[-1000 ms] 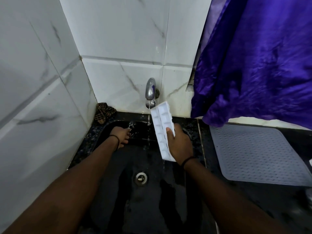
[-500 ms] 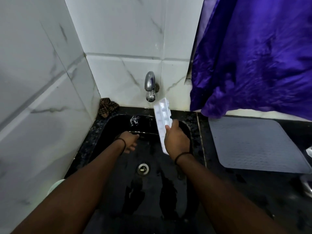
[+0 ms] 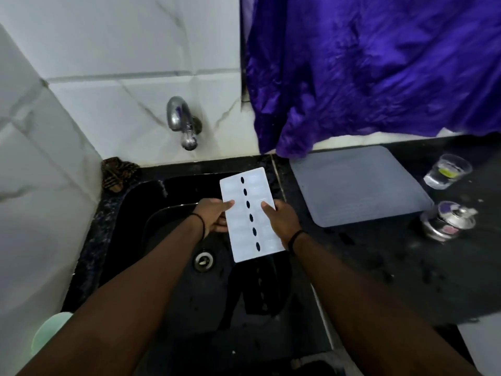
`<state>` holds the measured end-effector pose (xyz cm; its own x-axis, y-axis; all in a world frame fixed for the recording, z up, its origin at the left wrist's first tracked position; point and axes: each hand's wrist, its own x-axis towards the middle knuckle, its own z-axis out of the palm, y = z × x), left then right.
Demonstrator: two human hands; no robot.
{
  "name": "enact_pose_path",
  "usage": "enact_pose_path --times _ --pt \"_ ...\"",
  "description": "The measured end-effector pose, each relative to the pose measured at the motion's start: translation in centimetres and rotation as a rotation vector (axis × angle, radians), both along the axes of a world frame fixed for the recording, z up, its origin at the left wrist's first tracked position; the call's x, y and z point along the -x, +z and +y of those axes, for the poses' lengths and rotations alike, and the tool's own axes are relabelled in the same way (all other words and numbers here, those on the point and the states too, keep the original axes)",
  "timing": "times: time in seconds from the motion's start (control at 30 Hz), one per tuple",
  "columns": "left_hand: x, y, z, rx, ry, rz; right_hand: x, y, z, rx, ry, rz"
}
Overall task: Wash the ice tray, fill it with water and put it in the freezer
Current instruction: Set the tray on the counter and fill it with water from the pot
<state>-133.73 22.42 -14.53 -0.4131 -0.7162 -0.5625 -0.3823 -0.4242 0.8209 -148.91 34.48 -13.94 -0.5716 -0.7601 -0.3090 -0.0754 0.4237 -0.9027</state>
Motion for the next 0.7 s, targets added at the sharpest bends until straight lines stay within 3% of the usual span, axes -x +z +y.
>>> enact_pose_path --times 0.1,0.2,0.43,0.57,0.7 --pt "2.4 1.5 0.7 -0.062 -0.159 -0.028 3.7 -0.1 1.8 -0.043 -0.017 0.130" --pt "4.4 2.1 1.7 -0.110 -0.302 -0.137 8.3 0.3 3.4 -0.064 0.129 0.134" --pt "9.7 -0.5 4.9 0.044 -0.306 -0.237 18.2 0.4 4.7 -0.202 0.532 0.241" --pt "11.9 -2.5 8.2 -0.098 -0.394 -0.420 20.7 -2.0 5.7 -0.256 0.601 0.291" --pt "13.2 -3.5 11.0 -0.238 -0.391 -0.462 22.1 -3.7 6.4 -0.259 0.592 0.344"
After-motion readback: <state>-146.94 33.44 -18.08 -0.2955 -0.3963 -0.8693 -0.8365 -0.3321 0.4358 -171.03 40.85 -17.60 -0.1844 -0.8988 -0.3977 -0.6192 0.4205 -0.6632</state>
